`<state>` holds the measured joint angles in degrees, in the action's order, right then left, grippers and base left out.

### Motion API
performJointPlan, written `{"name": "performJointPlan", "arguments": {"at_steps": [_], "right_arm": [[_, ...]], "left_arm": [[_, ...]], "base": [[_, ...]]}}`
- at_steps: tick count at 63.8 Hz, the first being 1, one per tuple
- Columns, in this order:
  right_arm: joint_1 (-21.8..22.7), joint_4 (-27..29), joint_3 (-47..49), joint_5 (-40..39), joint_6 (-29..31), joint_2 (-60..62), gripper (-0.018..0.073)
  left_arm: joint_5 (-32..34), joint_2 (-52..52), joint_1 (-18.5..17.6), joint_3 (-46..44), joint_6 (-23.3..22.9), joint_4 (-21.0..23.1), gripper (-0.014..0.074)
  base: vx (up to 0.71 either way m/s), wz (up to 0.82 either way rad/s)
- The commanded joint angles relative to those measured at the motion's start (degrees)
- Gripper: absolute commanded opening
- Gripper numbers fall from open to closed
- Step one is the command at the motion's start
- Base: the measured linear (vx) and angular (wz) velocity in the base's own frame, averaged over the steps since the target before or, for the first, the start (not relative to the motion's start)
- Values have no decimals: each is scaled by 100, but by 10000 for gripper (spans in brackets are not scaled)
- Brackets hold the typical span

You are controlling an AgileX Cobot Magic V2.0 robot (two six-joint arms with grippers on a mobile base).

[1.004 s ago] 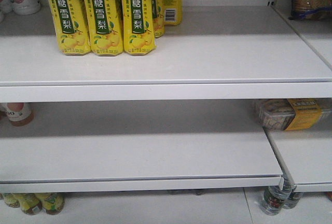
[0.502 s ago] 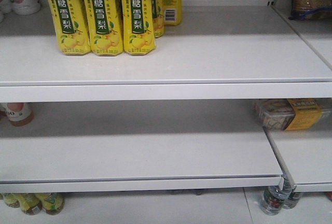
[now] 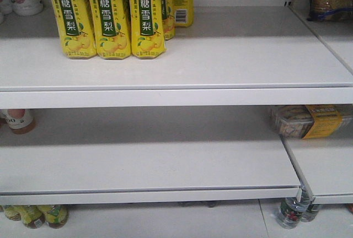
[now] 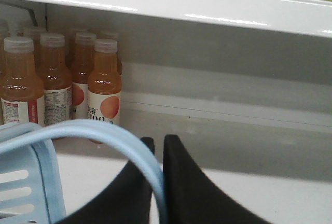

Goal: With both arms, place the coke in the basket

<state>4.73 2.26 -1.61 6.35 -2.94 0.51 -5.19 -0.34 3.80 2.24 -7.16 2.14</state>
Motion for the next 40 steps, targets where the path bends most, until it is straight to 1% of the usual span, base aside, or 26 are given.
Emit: {"name": "performJointPlan", "arguments": {"at_steps": [1,40], "right_arm": [[41,-60,-87,-435,6,104,-4],[41,-60,-87,-435,6,104,-4]], "left_arm": [[871,-117,-12,10,273,-214,-6],[871,-117,-12,10,273,-214,-6]], "base": [[0,0],[0,0]]}}
